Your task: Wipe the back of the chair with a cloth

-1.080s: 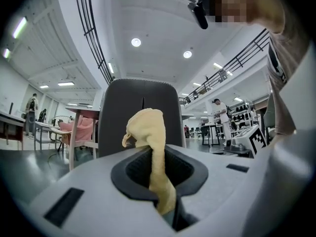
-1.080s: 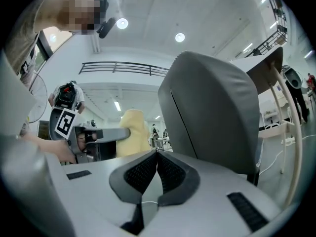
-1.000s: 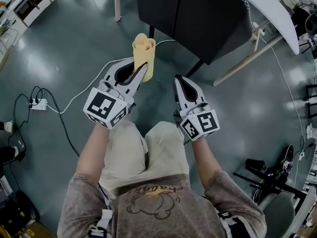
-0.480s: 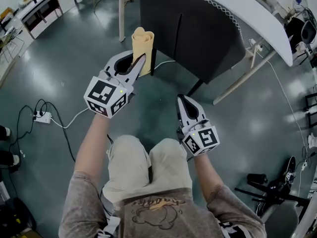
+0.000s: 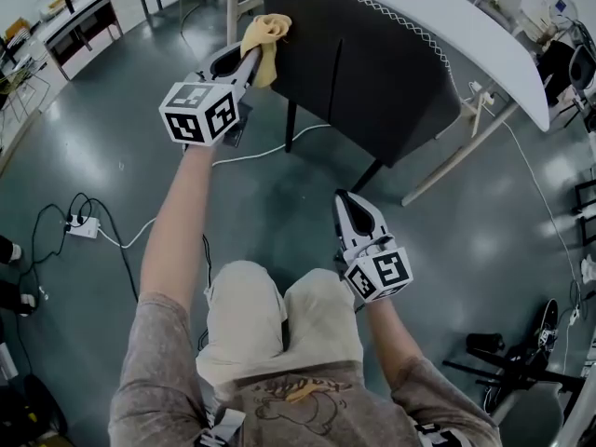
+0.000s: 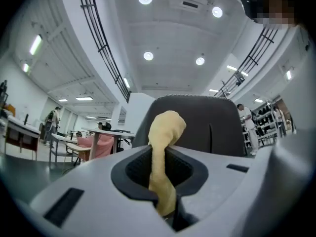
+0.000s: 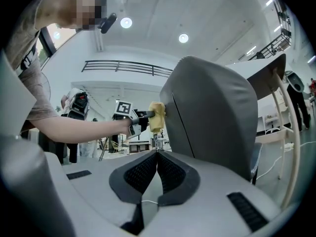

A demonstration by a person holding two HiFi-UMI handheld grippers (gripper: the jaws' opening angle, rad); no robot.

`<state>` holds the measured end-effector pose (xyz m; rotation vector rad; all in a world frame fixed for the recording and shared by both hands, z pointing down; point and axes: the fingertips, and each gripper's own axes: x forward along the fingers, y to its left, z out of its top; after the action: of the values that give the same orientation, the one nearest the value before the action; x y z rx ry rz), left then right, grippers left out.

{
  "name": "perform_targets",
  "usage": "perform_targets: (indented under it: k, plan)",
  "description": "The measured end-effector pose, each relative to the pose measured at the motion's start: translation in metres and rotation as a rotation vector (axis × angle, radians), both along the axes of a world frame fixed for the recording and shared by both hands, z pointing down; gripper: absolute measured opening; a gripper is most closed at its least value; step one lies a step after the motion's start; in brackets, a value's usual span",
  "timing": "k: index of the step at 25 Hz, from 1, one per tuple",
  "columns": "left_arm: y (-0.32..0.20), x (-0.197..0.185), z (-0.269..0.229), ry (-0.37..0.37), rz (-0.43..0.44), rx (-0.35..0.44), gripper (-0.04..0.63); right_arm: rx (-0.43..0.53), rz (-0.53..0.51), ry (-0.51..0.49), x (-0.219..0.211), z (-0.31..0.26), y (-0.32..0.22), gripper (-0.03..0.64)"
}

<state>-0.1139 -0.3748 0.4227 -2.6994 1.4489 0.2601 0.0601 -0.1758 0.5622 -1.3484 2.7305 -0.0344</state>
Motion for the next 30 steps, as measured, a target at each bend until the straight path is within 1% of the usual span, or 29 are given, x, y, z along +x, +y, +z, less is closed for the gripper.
perform_targets:
  k: [2, 4, 8, 13, 17, 23, 30]
  plan:
    - [-0.012, -0.019, -0.006, 0.050, -0.051, 0.002, 0.051, 0.000, 0.007, -0.001, 0.002, 0.000, -0.001, 0.025]
    - [-0.020, -0.029, -0.015, 0.067, -0.081, 0.013, 0.051, 0.000, 0.010, 0.002, 0.003, 0.000, -0.002, 0.025]
    - [-0.028, -0.027, -0.031, 0.043, -0.079, 0.035, 0.051, -0.005, 0.009, 0.007, 0.002, 0.001, -0.002, 0.025]
    - [-0.030, -0.017, -0.035, 0.038, -0.068, 0.048, 0.051, -0.012, 0.012, 0.019, 0.004, 0.004, -0.001, 0.025]
    - [-0.026, 0.000, -0.037, 0.018, -0.033, 0.063, 0.051, -0.009, 0.023, 0.032, 0.009, 0.003, 0.000, 0.025]
    - [-0.014, 0.030, -0.036, -0.049, 0.029, 0.099, 0.051, -0.008, 0.027, 0.020, 0.009, 0.004, -0.001, 0.025]
    - [0.013, 0.086, -0.042, -0.076, 0.152, 0.127, 0.051, -0.004, 0.037, 0.007, 0.014, 0.001, 0.000, 0.025]
